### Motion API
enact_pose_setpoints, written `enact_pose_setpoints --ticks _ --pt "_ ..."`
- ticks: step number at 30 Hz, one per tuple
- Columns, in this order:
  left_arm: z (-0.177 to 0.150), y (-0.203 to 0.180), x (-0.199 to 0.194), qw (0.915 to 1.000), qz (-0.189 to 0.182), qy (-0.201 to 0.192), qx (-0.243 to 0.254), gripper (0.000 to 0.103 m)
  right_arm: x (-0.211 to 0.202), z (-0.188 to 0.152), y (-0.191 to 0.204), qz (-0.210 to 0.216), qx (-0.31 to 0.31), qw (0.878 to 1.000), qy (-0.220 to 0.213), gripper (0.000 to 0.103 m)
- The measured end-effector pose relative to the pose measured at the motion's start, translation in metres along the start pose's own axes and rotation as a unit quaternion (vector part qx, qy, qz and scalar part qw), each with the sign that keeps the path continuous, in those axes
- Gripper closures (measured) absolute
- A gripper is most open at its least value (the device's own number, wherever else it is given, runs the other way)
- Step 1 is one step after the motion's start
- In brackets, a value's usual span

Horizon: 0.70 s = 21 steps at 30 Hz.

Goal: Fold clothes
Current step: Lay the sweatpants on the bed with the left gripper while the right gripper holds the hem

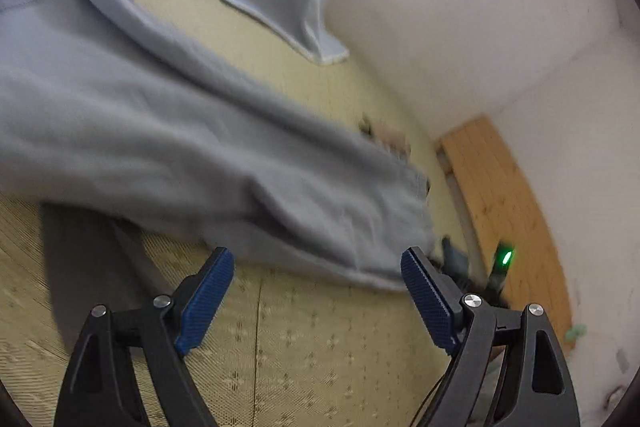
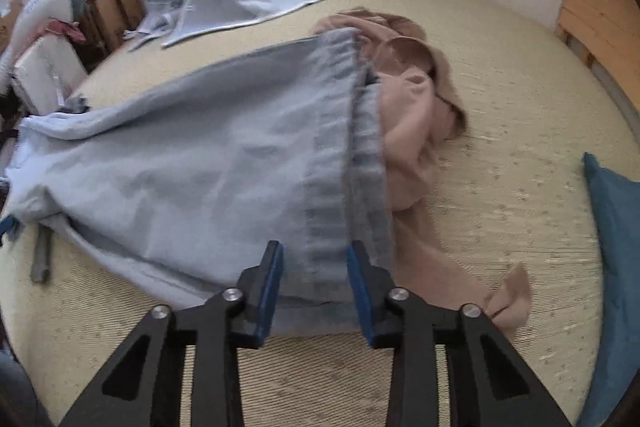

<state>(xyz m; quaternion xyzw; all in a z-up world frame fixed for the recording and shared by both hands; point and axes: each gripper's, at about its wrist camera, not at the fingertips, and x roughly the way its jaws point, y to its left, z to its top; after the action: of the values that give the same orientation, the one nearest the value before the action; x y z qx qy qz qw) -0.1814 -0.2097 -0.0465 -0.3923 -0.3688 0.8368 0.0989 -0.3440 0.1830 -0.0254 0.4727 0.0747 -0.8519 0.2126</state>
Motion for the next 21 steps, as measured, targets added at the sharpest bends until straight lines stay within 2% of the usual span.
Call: enact_pose_setpoints --ticks 3,6,8,10,12,16,19,21 --pt "-0.005 0.002 0.016 0.9998 0.008 0.011 0.012 0.014 -0.002 -0.001 -0.003 0.003 0.005 1.000 -0.001 0.071" --pt "-0.008 -0.003 0.023 0.9997 0.009 0.008 0.020 0.014 0.003 -0.003 -0.002 0.022 0.005 1.000 0.018 0.071" --pt "-0.007 -0.010 0.027 0.9993 0.011 0.002 0.035 0.014 0.006 -0.004 0.002 0.021 -0.004 1.000 0.021 0.071" --pt "-0.008 -0.011 0.034 0.9996 0.006 0.004 0.028 0.014 0.008 -0.005 0.005 0.014 -0.009 1.000 0.019 0.071" --pt "-0.009 -0.009 0.042 0.9999 -0.005 0.013 0.009 0.014 0.009 -0.005 0.006 0.009 -0.010 1.000 0.020 0.083" --pt "-0.008 -0.005 0.048 0.9998 -0.008 0.014 -0.009 0.014 -0.003 -0.001 0.011 -0.002 -0.034 0.999 0.010 0.096" --pt "-0.004 0.001 0.045 0.9997 -0.006 0.005 -0.022 0.014 -0.037 0.008 0.005 0.007 -0.027 0.999 -0.020 0.097" --pt "-0.002 0.005 0.042 0.9995 -0.004 -0.001 -0.030 0.014 -0.047 0.009 0.000 0.002 -0.025 0.999 -0.021 0.097"
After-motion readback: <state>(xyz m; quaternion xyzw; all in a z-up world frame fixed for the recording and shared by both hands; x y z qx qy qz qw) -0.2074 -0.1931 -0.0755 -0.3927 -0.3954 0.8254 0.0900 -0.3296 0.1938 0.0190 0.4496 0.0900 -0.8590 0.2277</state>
